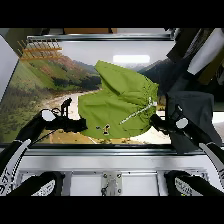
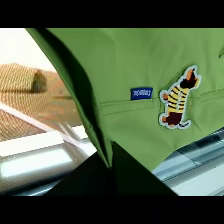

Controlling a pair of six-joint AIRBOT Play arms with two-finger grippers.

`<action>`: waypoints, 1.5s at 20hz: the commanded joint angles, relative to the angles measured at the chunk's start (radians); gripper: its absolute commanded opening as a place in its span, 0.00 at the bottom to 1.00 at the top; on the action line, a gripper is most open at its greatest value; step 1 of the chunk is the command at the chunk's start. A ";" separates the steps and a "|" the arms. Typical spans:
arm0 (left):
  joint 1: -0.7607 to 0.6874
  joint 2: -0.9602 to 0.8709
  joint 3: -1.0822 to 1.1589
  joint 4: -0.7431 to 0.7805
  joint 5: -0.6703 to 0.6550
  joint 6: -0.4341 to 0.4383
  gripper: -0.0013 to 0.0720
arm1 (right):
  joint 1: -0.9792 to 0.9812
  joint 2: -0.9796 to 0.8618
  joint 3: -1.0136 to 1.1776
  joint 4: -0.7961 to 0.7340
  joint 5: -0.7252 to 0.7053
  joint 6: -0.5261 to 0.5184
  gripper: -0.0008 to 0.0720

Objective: Fold the clothes and pants, and hang the long-sleeved shirts on hangers.

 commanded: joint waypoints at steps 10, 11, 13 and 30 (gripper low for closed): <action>0.176 0.392 0.742 -0.007 -0.095 -0.016 0.02 | 0.000 0.377 0.742 -0.340 0.594 -0.166 0.04; 0.176 0.431 0.819 -0.008 -0.092 -0.016 0.02 | 0.000 0.424 0.814 -0.330 0.624 -0.163 0.04; 0.176 0.514 0.932 -0.008 -0.077 -0.019 0.02 | 0.000 0.514 0.906 -0.302 0.646 -0.163 0.04; 0.152 0.008 1.069 0.097 -0.021 -0.113 0.02 | 0.028 0.332 0.856 -0.058 0.882 0.080 0.04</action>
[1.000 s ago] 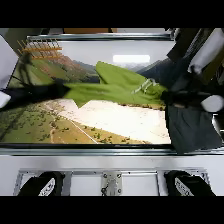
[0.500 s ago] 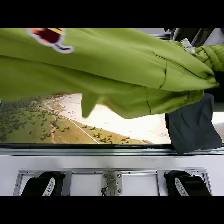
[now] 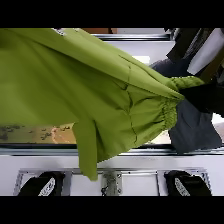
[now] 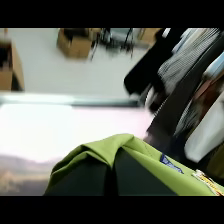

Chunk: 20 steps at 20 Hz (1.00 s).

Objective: Fold the clothes and pants, and hang the long-sleeved shirts on hangers.

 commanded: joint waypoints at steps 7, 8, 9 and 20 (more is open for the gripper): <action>-0.085 -0.708 0.304 0.005 -0.097 -0.004 0.02 | 0.084 -0.600 -0.049 -0.140 -0.205 -0.066 0.04; -0.079 -0.728 0.328 0.005 -0.129 -0.004 0.02 | 0.077 -0.622 -0.049 -0.144 -0.237 -0.083 0.04; -0.066 -0.732 0.326 0.005 -0.156 -0.004 0.02 | 0.076 -0.630 -0.049 -0.156 -0.253 -0.100 0.04; -0.089 -0.191 -0.681 0.015 -0.058 0.042 0.02 | 0.079 -0.455 -0.336 -0.422 -0.145 -0.153 0.04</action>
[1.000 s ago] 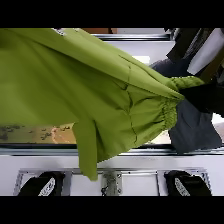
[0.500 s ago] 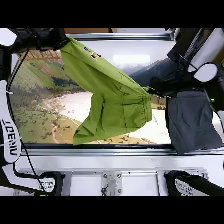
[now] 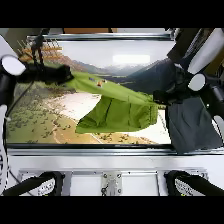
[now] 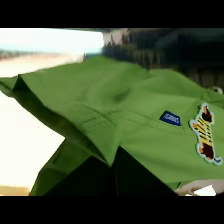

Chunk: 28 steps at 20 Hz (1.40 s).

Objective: Fold the clothes and pants, and hang the long-sleeved shirts on hangers.

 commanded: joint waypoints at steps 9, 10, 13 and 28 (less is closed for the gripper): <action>-0.104 0.286 -0.884 -0.010 0.452 0.013 0.02 | 0.067 0.083 -0.480 0.024 -0.141 -0.010 0.05; -0.103 0.286 -0.889 -0.008 0.461 0.013 0.02 | 0.089 0.082 -0.489 0.024 -0.147 -0.010 0.05; -0.072 0.286 -0.889 -0.010 0.441 0.013 0.03 | 0.116 0.082 -0.490 0.047 -0.148 -0.006 0.06; 0.021 0.587 -0.653 -0.011 0.199 0.000 0.02 | -0.386 0.377 -0.454 0.257 0.034 -0.251 0.91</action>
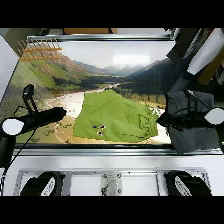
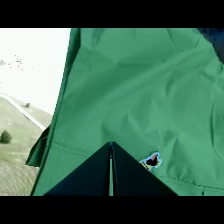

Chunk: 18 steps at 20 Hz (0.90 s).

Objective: Fold the clothes and pants, and hang the long-sleeved shirts on hangers.

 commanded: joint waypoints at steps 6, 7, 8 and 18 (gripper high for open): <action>-0.305 -0.069 0.021 -0.003 0.006 -0.076 0.02 | -0.287 -0.256 -0.188 0.367 -0.105 -0.355 1.00; -0.343 -0.098 0.031 -0.003 0.008 -0.077 0.02 | -0.286 -0.312 -0.188 0.401 -0.112 -0.395 1.00; -0.374 -0.124 0.048 -0.003 0.008 -0.077 0.02 | -0.286 -0.360 -0.188 0.434 -0.115 -0.436 1.00; -0.493 -0.284 0.208 -0.003 -0.006 -0.077 0.02 | -0.164 -0.570 -0.188 0.565 -0.217 -0.550 0.99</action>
